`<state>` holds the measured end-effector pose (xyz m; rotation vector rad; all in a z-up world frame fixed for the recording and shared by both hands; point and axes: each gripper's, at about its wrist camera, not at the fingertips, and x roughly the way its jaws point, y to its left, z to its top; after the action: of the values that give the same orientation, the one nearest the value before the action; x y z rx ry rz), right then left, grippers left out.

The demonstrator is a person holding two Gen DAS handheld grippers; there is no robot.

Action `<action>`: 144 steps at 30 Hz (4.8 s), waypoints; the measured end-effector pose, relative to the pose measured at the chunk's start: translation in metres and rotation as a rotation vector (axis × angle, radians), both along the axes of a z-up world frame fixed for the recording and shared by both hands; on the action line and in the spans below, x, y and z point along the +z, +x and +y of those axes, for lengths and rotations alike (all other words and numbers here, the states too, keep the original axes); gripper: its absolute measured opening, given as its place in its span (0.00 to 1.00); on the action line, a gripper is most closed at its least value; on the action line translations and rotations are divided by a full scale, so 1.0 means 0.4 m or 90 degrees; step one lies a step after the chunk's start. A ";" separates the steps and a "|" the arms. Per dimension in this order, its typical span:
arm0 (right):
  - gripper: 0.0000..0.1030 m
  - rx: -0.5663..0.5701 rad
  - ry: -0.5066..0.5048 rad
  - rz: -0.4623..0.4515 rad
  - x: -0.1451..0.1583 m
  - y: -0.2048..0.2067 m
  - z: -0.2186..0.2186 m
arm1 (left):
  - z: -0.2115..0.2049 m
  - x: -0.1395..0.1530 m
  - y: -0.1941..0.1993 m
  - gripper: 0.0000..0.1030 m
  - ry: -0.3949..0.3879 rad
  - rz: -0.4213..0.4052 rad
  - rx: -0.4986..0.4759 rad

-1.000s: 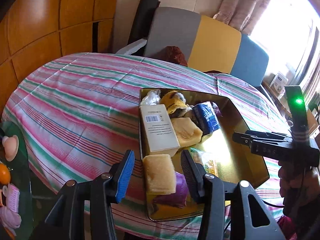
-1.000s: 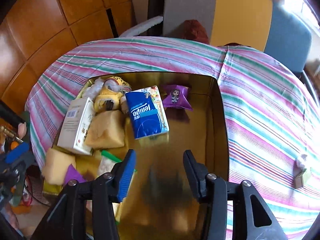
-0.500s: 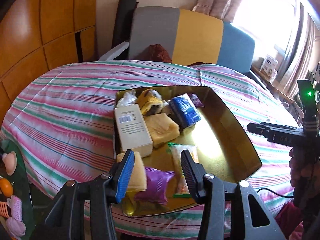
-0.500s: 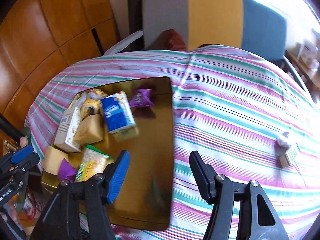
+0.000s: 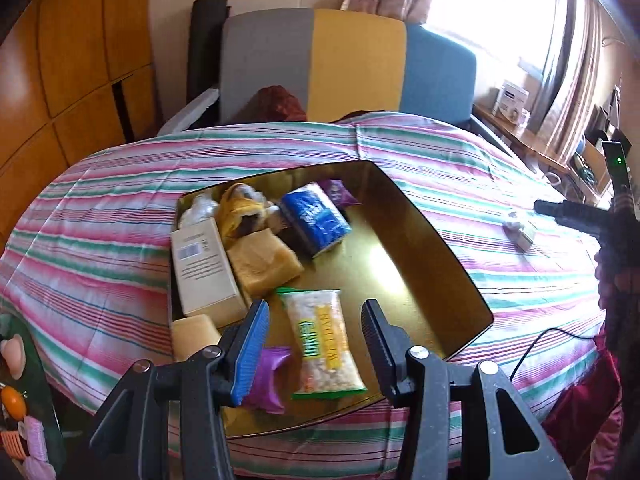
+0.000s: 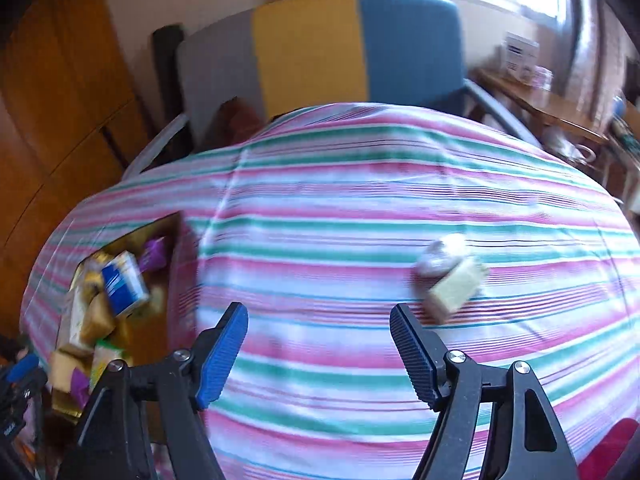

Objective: Organize objects
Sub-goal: 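Carry the tissue pack into the gold tray and open the right gripper, then grasp the white plastic-wrapped ball with the left gripper, then carry the wrapped ball into the tray while the right gripper grasps the green medicine box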

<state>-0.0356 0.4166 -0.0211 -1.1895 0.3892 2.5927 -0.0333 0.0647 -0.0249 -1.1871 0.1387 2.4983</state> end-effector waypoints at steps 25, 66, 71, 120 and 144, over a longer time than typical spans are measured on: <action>0.76 -0.383 -0.235 0.058 -0.113 0.190 0.413 | 0.504 -0.028 0.004 0.47 -0.049 -0.041 -0.276; 0.78 -0.320 -0.313 0.014 -0.167 0.169 0.402 | 0.914 -0.253 -0.291 0.36 -0.015 -0.228 -0.295; 0.78 -0.293 -0.299 -0.017 -0.175 0.152 0.387 | 0.827 -0.262 -0.217 0.36 -0.066 -0.183 -0.287; 0.29 0.023 -0.062 -0.200 -0.249 -0.042 0.119 | -0.059 -0.010 -0.152 0.35 0.159 -0.101 0.022; 0.30 0.053 -0.002 -0.205 -0.279 -0.079 0.080 | 0.115 -0.201 -0.267 0.35 0.128 -0.240 0.067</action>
<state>-0.0671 0.4485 -0.1327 -1.6231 0.2799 2.4059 -0.1400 0.1107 -0.1053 -1.5807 -0.2743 2.2563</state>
